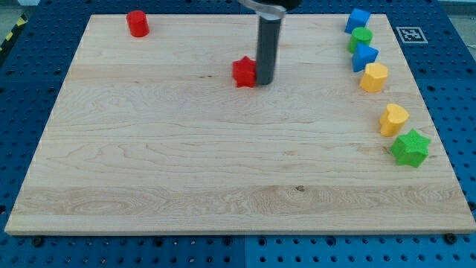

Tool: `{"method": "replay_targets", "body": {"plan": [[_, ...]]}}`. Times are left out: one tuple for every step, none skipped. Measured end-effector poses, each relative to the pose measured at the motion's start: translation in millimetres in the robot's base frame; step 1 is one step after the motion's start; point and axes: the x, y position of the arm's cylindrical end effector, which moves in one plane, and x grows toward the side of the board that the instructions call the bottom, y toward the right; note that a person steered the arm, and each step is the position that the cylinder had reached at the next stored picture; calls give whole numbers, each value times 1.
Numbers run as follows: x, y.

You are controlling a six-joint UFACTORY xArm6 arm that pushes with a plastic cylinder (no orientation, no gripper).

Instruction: Push the red star into the red circle

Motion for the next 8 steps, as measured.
{"method": "replay_targets", "body": {"plan": [[-3,-48],[-14,-91],[-24,-133],[-42,-163],[-52,-165],[-12,-142],[10,-95],[-10,-85]]}}
